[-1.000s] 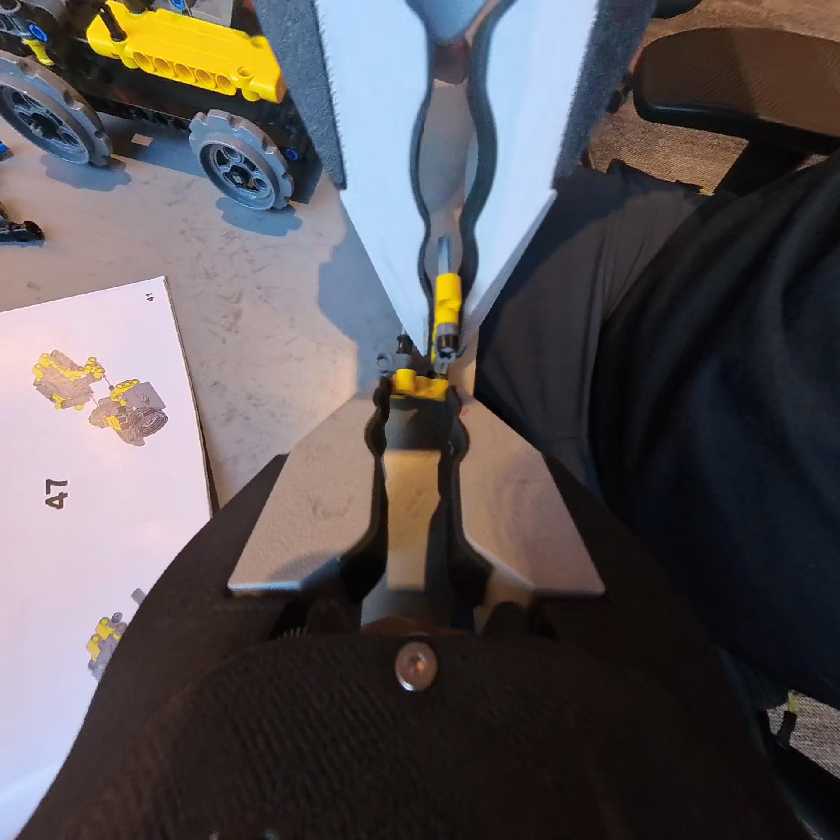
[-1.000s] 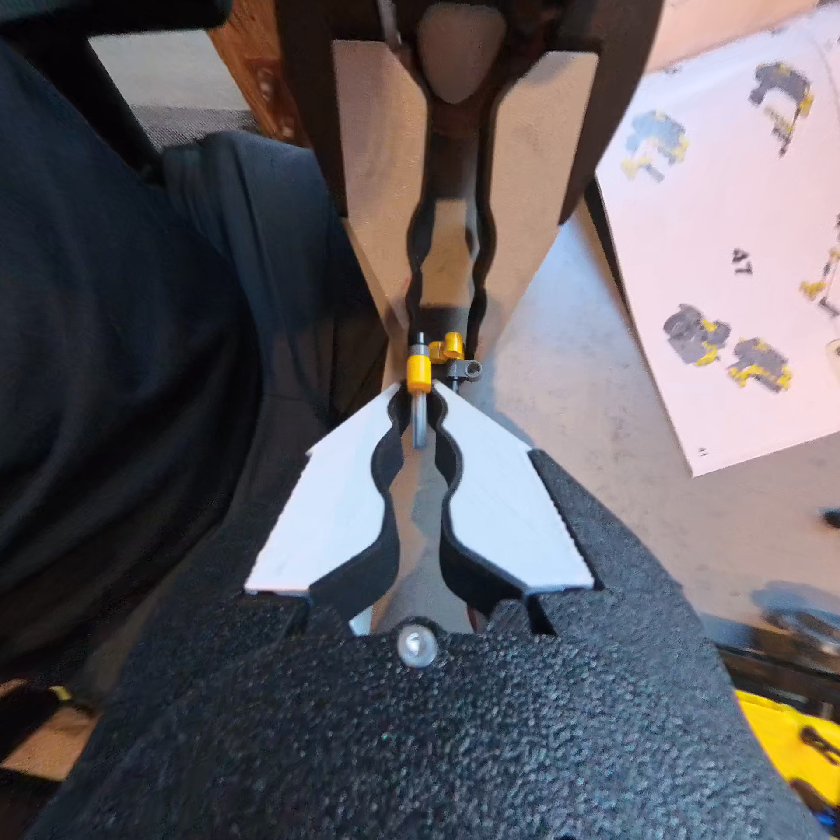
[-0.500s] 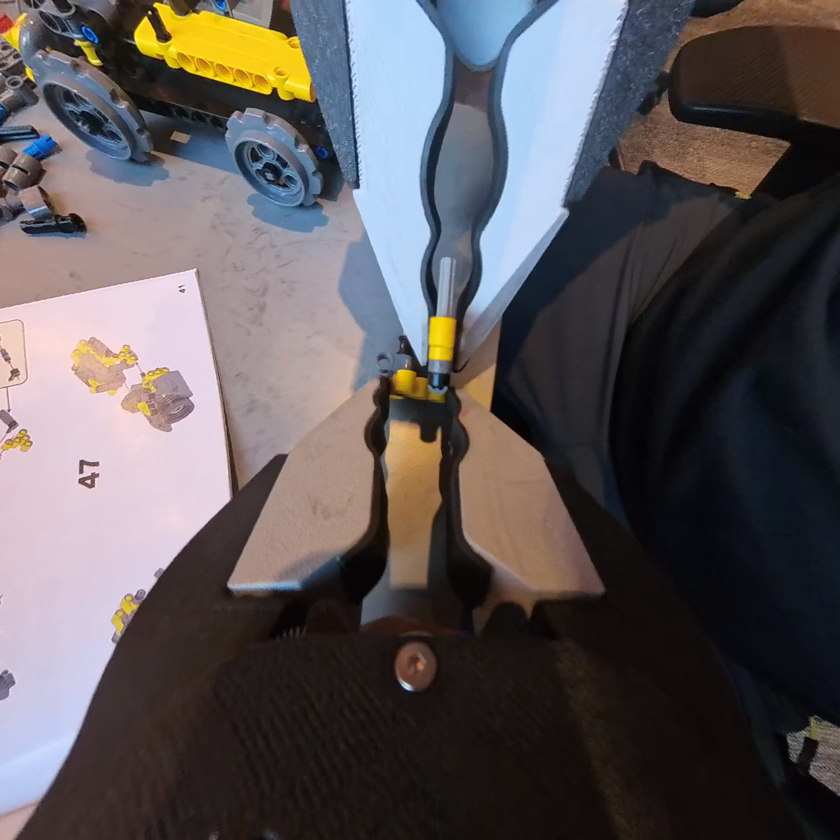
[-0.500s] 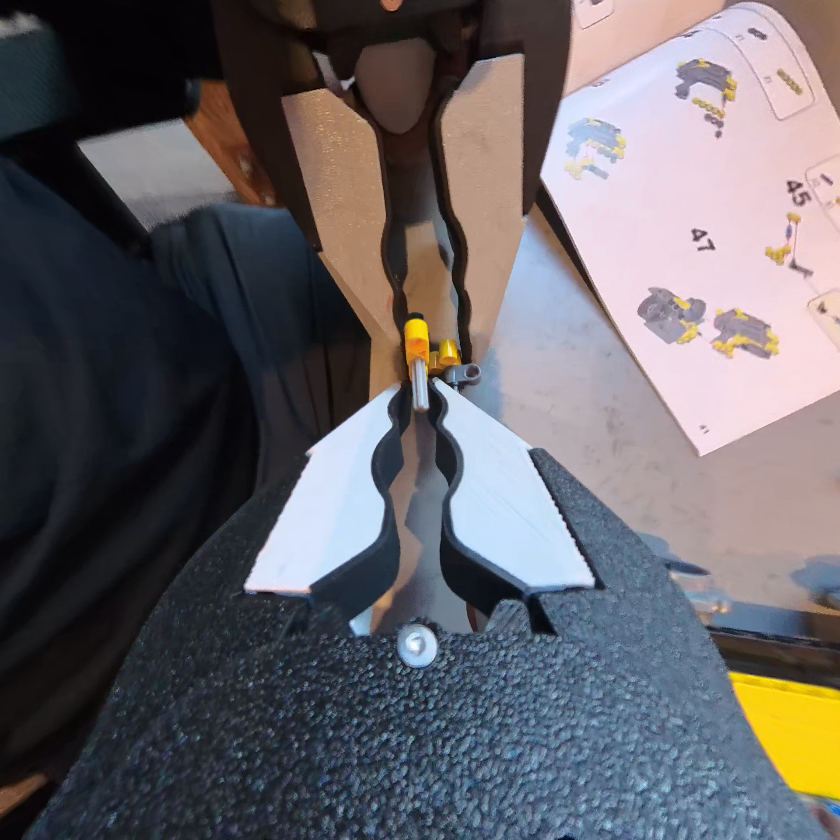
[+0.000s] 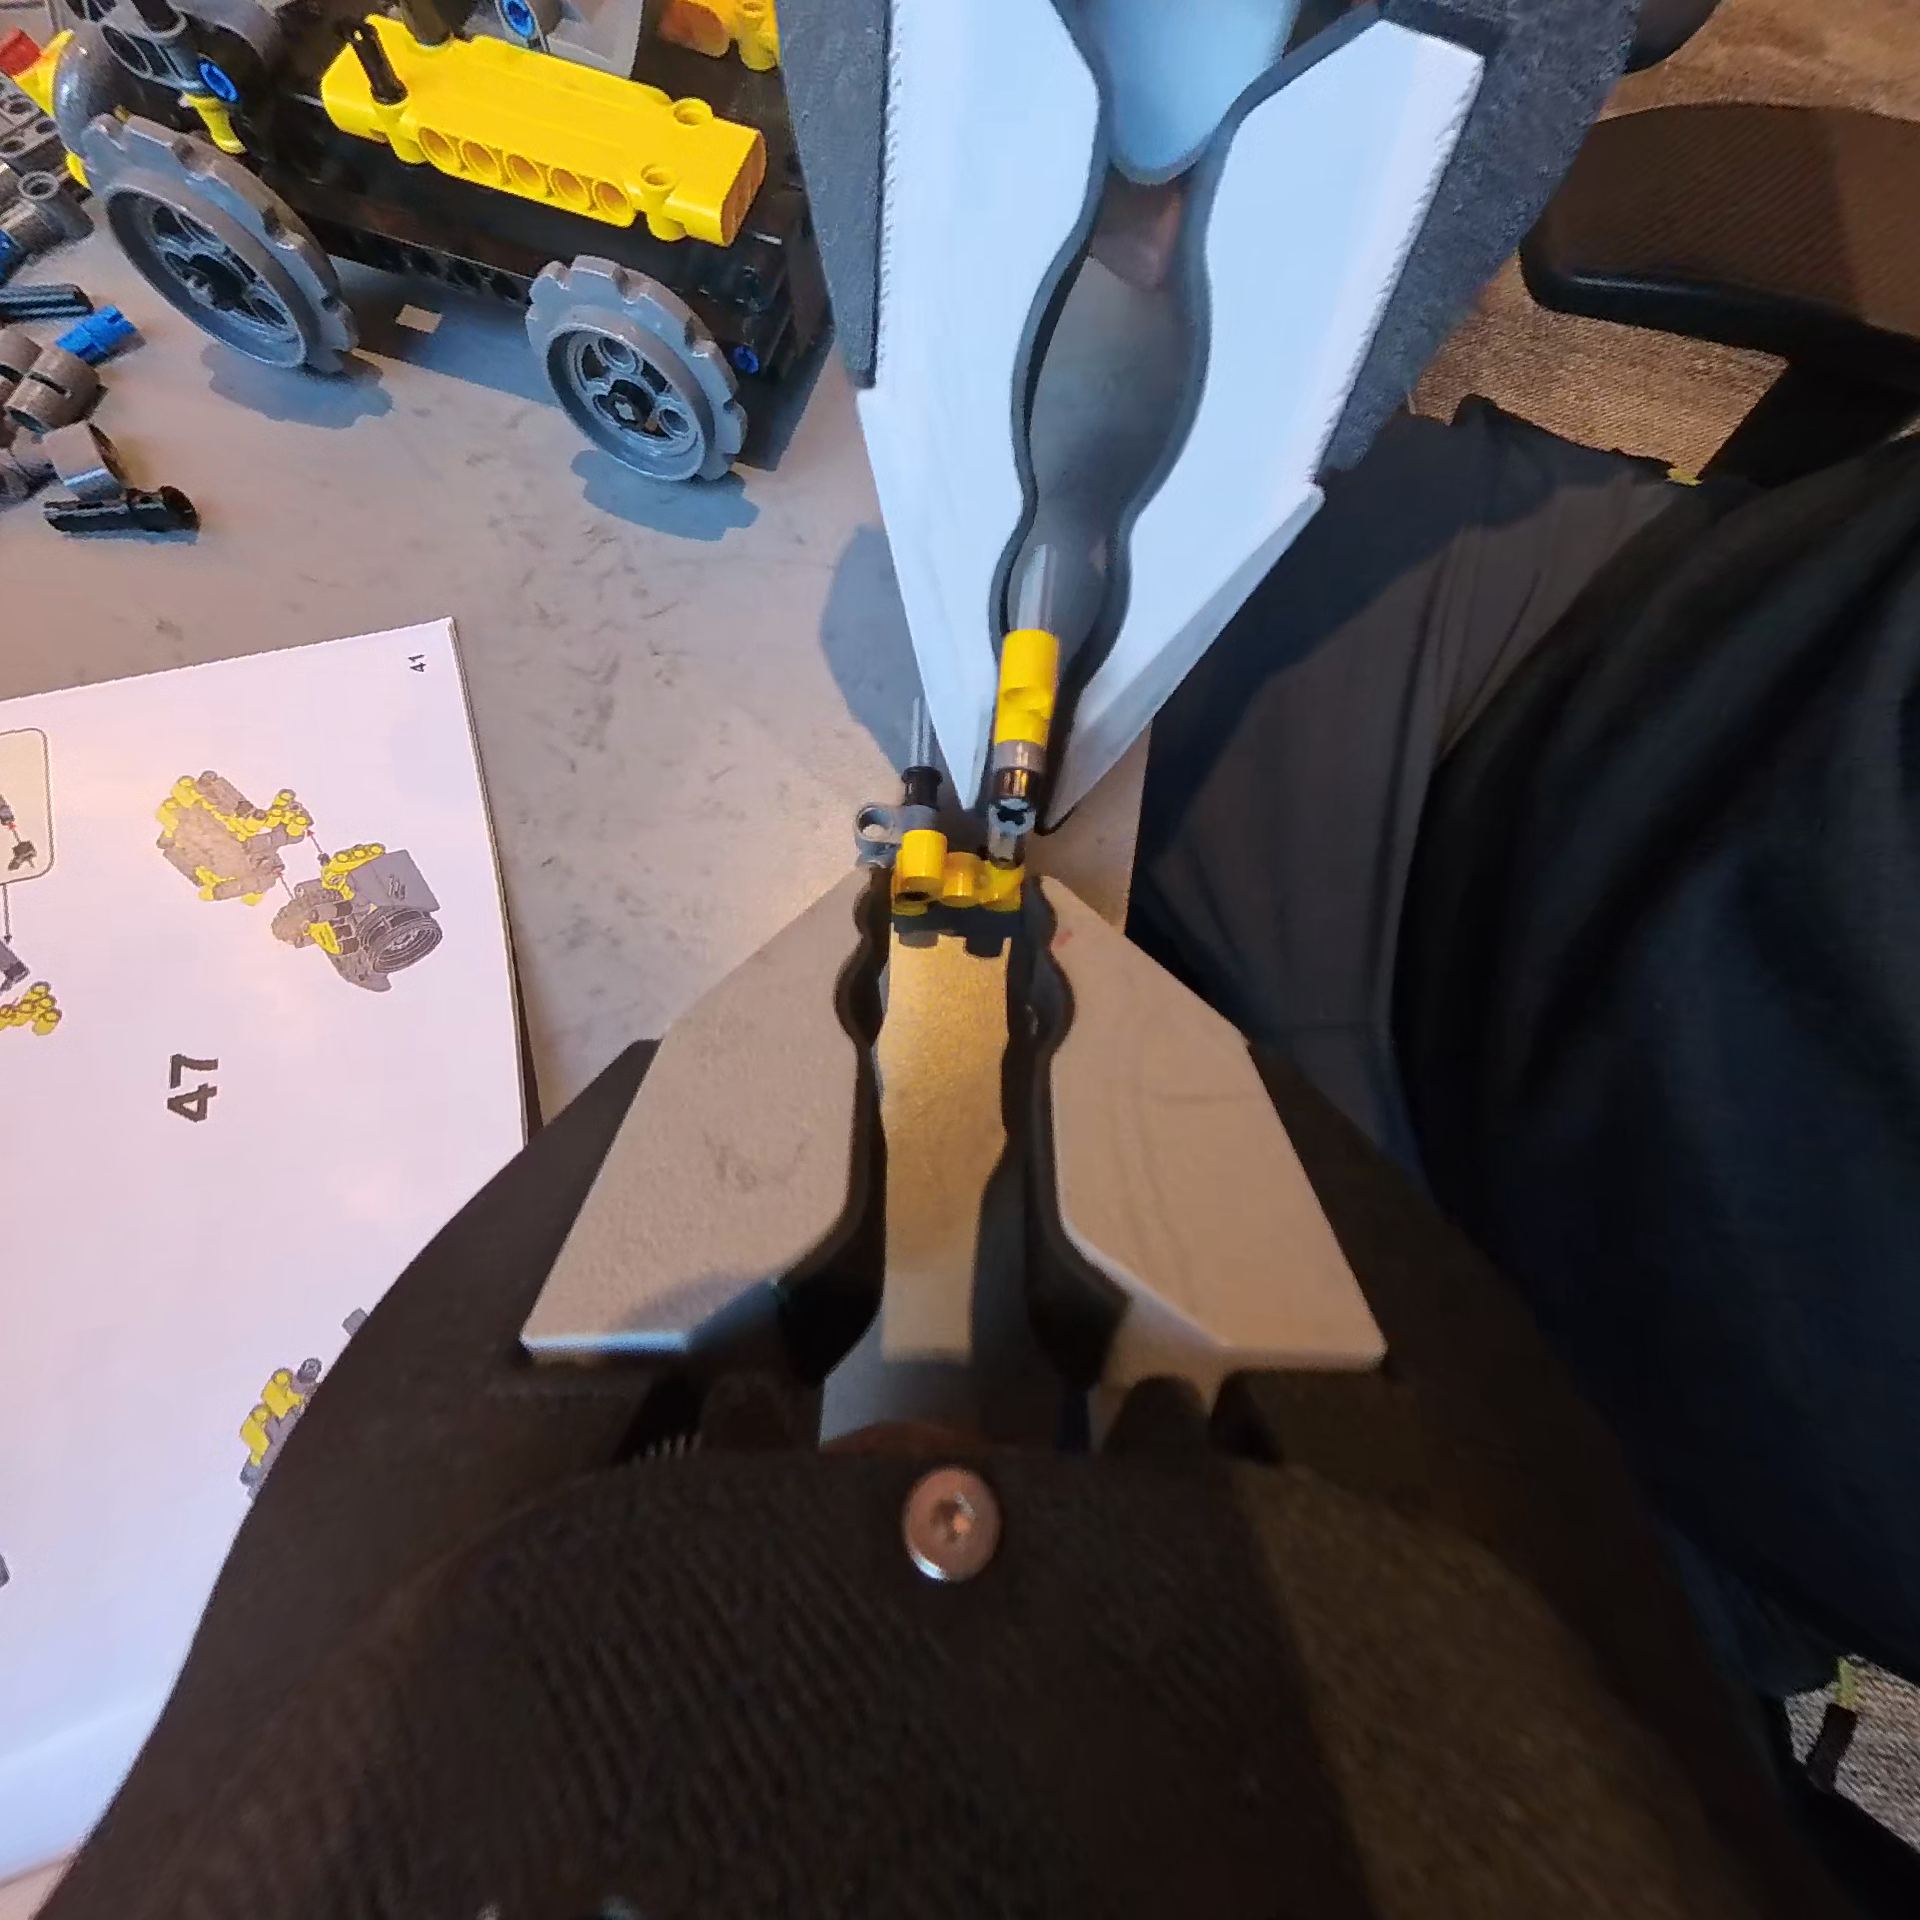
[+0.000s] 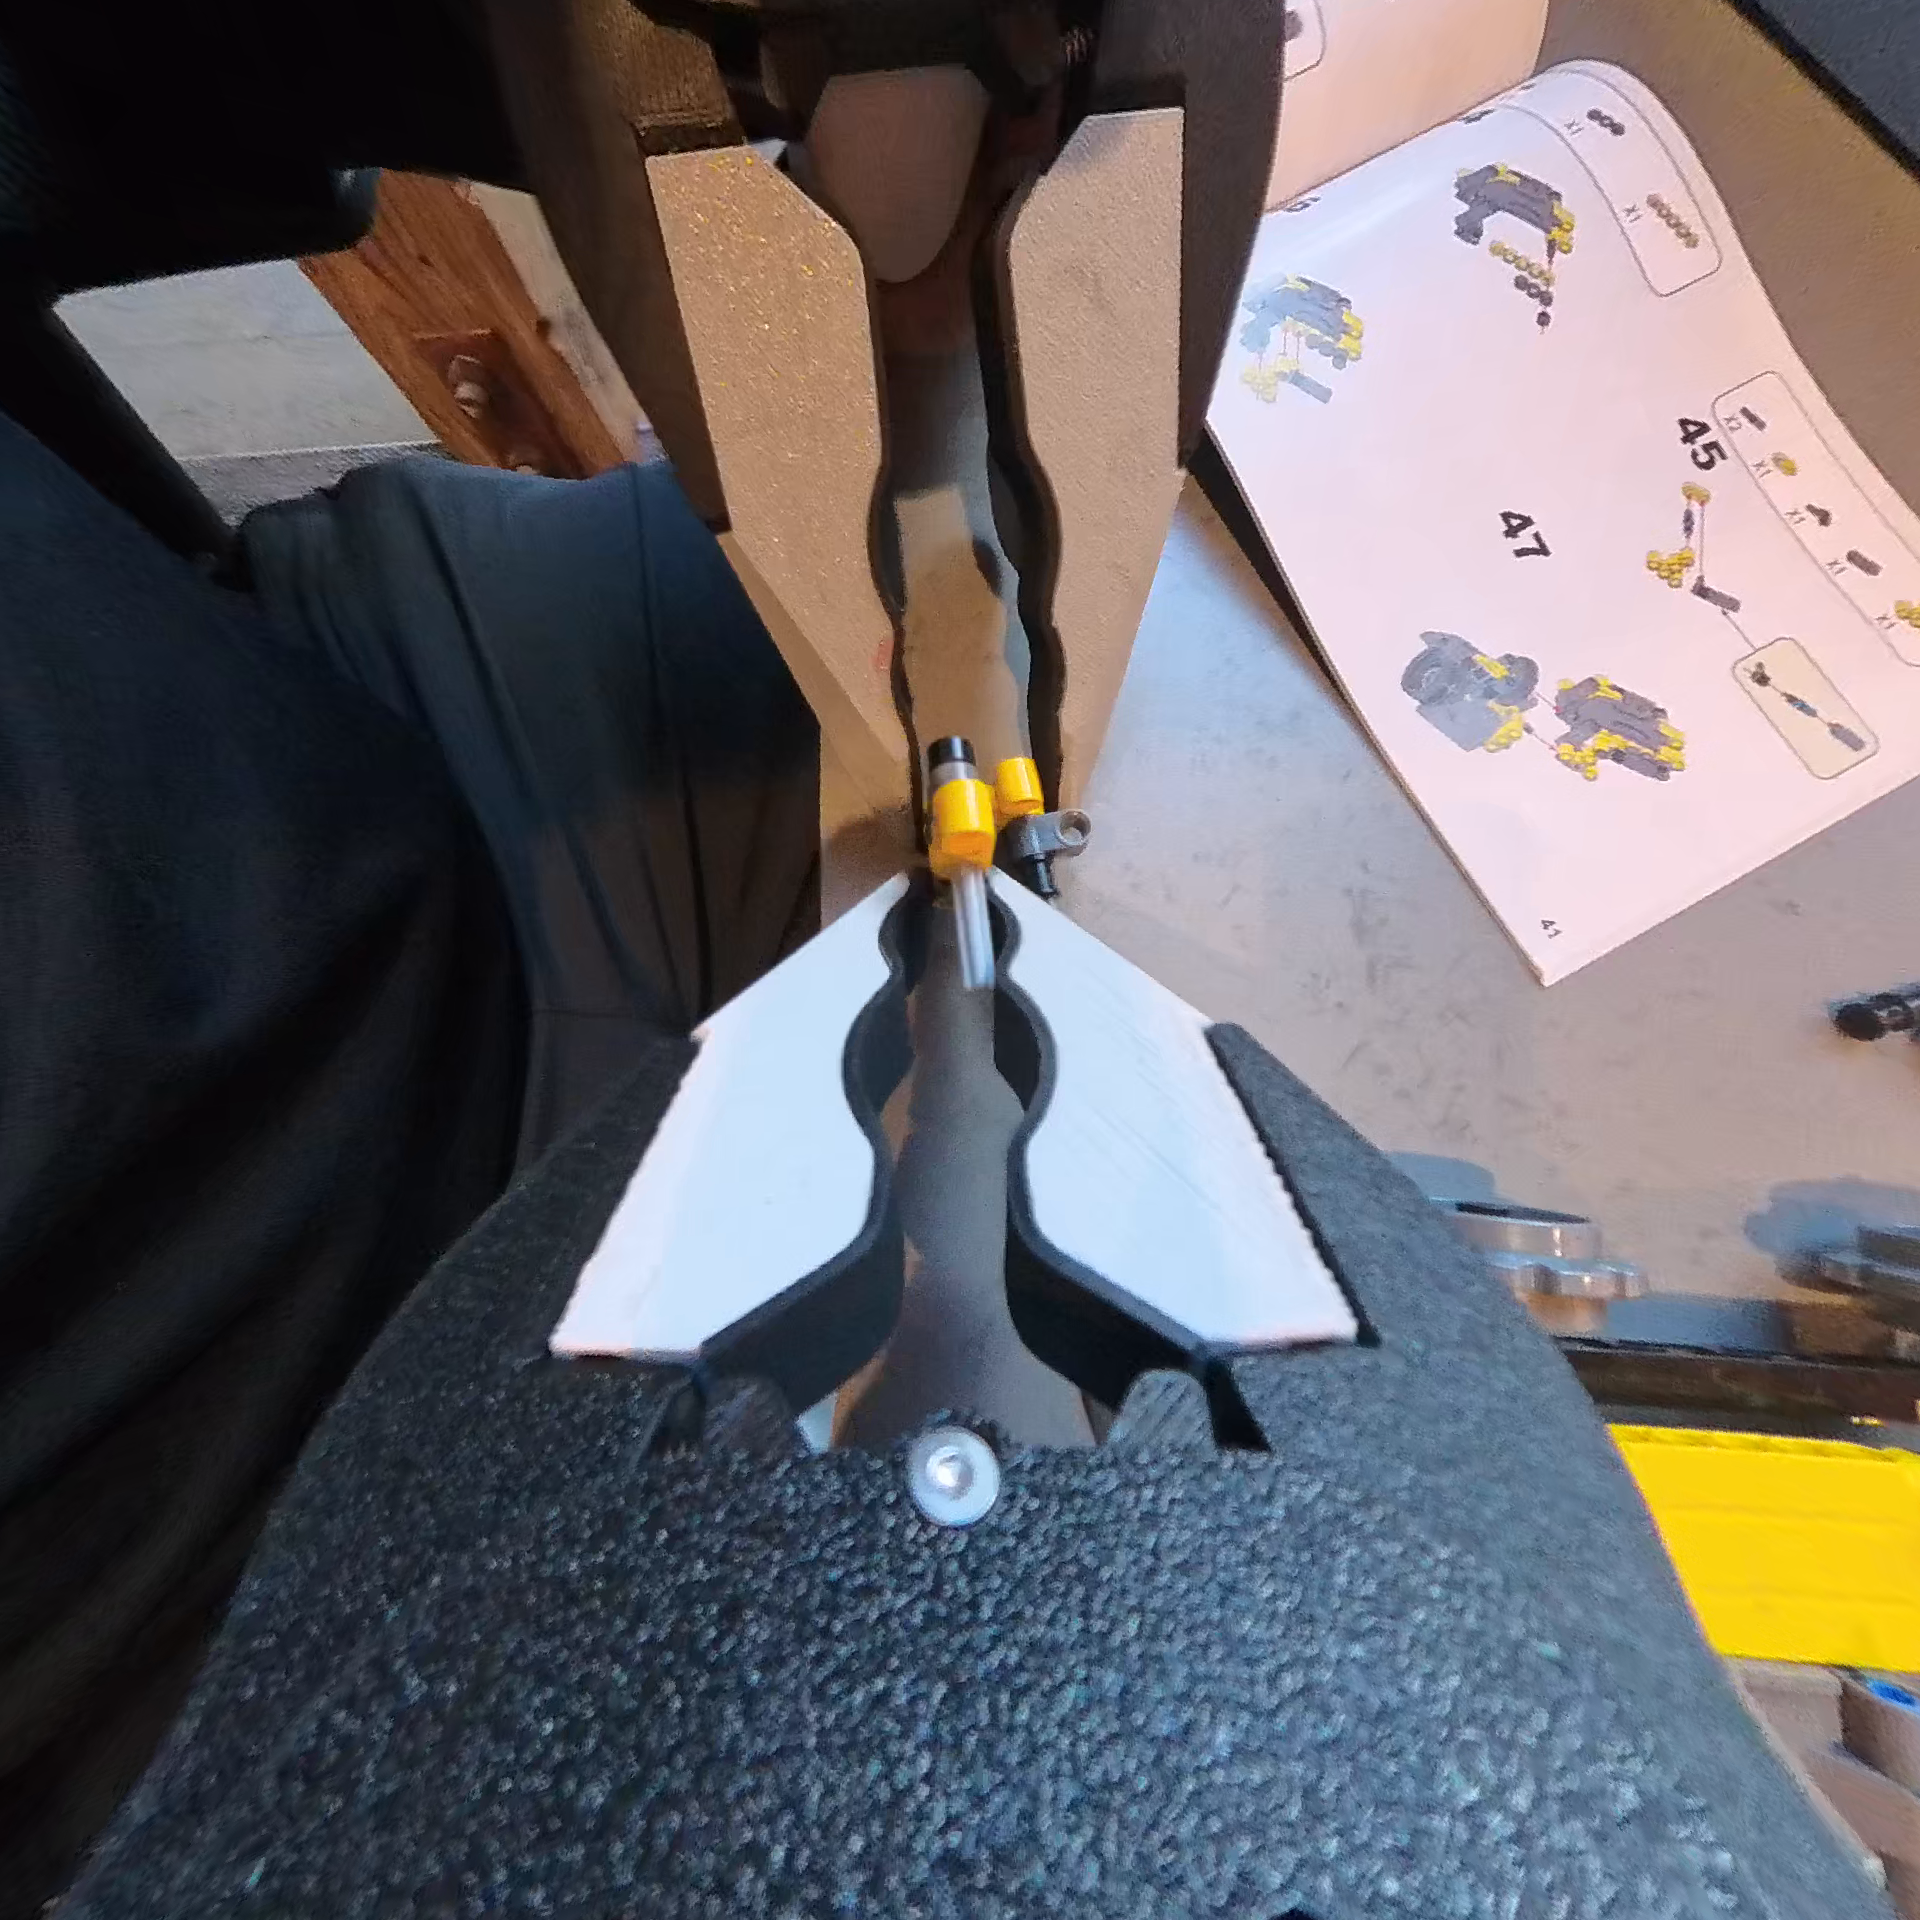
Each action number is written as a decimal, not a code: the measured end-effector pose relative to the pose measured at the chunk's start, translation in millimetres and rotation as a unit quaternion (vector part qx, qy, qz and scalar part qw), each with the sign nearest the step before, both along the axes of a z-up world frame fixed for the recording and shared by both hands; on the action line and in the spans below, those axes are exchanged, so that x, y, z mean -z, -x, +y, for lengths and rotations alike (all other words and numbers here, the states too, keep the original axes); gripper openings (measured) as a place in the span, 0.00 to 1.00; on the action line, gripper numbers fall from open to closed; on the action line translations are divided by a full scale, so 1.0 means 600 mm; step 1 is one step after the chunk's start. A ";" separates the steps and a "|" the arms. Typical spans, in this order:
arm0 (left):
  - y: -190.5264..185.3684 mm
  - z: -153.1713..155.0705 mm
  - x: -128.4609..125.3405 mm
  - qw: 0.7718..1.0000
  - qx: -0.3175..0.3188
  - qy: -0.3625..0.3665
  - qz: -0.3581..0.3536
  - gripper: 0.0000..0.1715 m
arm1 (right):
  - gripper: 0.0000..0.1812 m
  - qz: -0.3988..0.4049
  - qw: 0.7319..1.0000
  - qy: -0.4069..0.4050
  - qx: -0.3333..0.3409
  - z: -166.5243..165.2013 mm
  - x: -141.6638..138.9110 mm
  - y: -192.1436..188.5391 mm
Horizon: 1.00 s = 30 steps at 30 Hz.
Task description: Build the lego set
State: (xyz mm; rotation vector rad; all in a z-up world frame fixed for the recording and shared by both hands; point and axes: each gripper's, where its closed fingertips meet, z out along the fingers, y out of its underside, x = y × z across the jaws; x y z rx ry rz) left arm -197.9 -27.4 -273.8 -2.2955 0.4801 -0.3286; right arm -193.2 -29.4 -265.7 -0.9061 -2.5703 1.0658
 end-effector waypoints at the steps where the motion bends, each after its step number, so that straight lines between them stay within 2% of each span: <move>1: 0.001 0.000 0.000 1.000 -0.002 -0.001 0.001 0.14 | 0.04 0.005 1.000 -0.004 0.003 0.001 0.000 0.001; 7: 0.003 0.002 0.000 1.000 -0.010 -0.001 0.002 0.14 | 0.05 0.017 0.999 -0.036 0.032 0.012 0.003 -0.002; 16: 0.003 0.003 0.000 1.000 -0.015 0.000 0.001 0.14 | 0.01 0.011 0.999 -0.033 0.038 0.008 0.001 -0.005; 30: 0.006 0.003 0.001 1.000 -0.023 -0.004 0.017 0.14 | 0.00 -0.029 0.998 0.022 0.045 0.006 0.002 -0.001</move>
